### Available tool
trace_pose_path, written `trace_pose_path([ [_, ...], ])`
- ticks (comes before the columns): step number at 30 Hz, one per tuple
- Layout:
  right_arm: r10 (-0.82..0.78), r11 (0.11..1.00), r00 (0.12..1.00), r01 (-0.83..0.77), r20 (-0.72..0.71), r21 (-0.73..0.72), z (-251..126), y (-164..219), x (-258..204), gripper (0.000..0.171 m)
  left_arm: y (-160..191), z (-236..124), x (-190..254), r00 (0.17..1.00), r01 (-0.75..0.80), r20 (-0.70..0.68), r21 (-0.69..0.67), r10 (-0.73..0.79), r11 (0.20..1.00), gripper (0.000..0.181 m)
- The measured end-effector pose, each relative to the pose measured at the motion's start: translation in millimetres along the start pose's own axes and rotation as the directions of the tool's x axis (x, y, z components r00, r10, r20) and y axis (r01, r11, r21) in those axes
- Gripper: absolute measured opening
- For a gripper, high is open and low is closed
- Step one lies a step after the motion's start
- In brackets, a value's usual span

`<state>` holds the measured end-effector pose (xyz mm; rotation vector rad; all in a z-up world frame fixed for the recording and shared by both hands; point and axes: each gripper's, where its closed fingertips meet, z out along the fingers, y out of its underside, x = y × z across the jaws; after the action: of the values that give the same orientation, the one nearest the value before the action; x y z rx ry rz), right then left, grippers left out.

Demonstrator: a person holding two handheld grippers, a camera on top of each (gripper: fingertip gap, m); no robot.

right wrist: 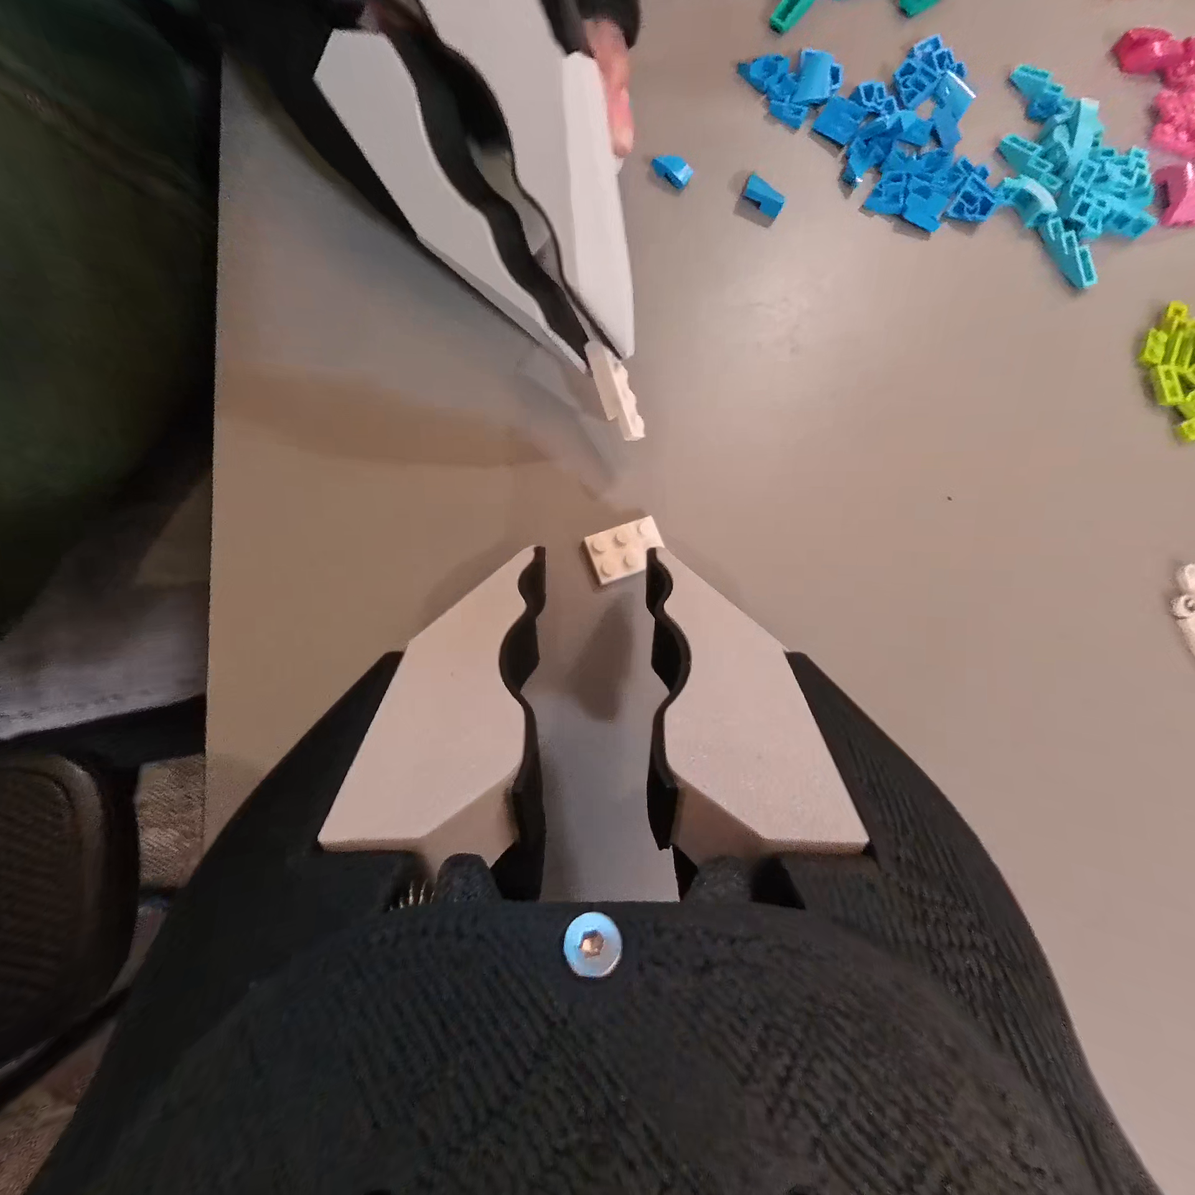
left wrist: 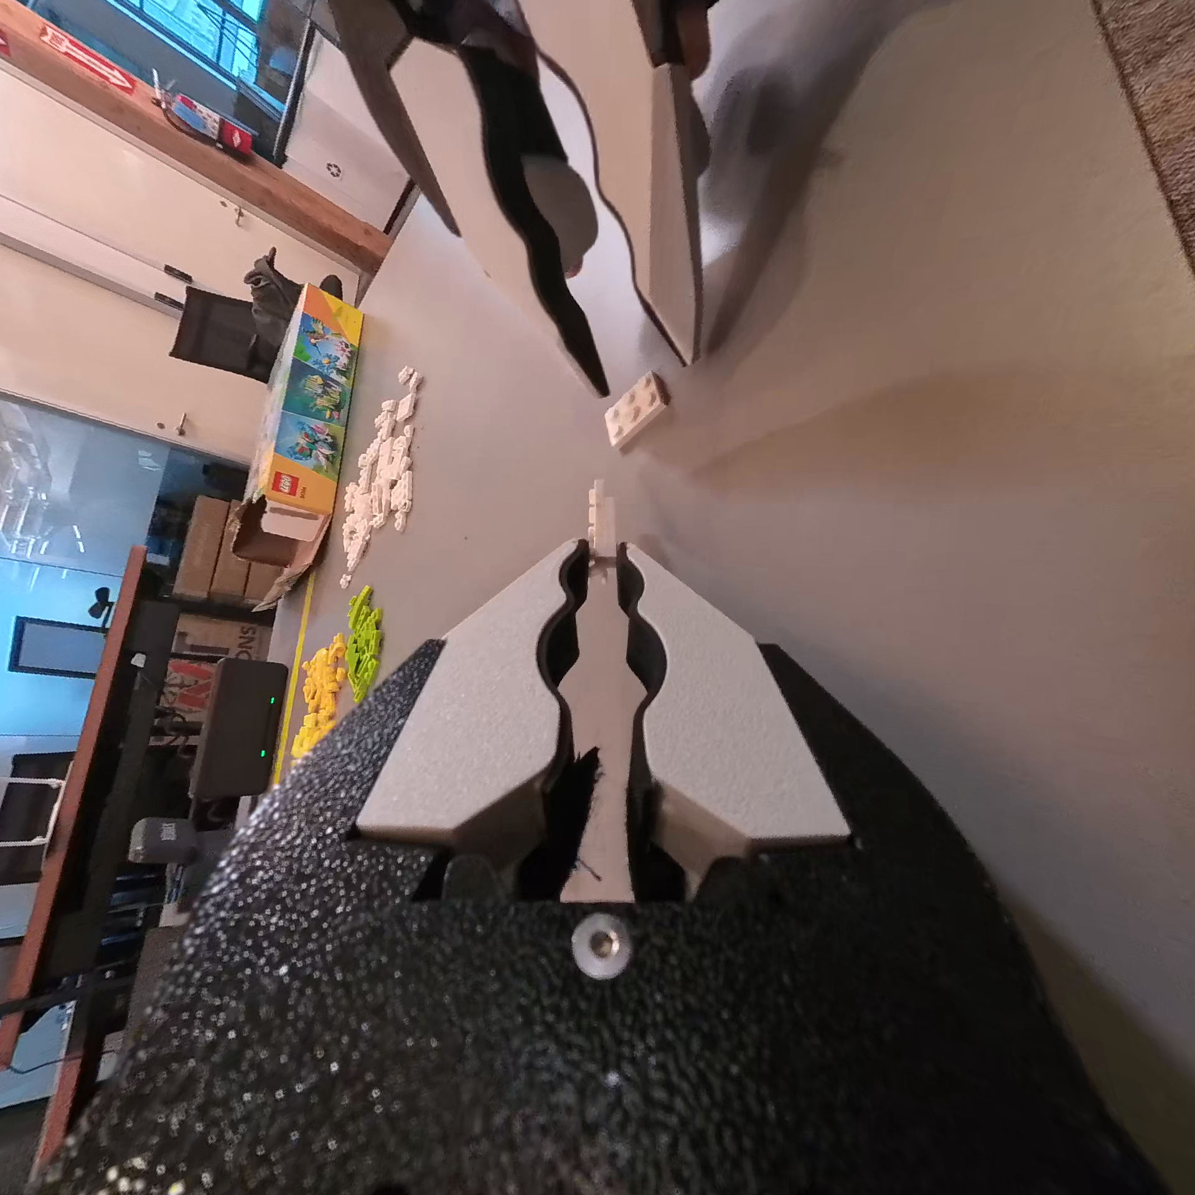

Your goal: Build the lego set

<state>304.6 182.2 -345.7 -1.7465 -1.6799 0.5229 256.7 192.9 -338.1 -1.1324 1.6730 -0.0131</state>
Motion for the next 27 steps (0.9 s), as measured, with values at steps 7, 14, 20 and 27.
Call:
trace_pose_path([
  [7, -0.155, 0.987, 0.986, 0.158, 0.062, -0.041, 3, 1, 1, 0.033, -7, -1, 3, 0.999, 0.022, -0.026, 0.036, -0.021, 0.999, 0.005],
  [14, -0.056, 0.993, 0.961, 0.081, 0.272, -0.083, 7, 1, 3, 0.022, -4, 1, 8, 0.998, 0.018, -0.053, 0.032, -0.016, 0.999, 0.005],
  [20, 0.315, 0.949, 0.865, -0.302, 0.392, -0.095, 7, -11, 6, 0.013, -9, 1, 12, 0.997, -0.039, -0.062, 0.065, 0.043, 0.997, 0.005],
  [27, 0.364, 0.92, 0.836, -0.392, 0.411, -0.016, 7, -21, 8, 0.025, -9, 1, 16, 0.988, -0.148, -0.041, 0.043, 0.15, 0.988, 0.005],
])
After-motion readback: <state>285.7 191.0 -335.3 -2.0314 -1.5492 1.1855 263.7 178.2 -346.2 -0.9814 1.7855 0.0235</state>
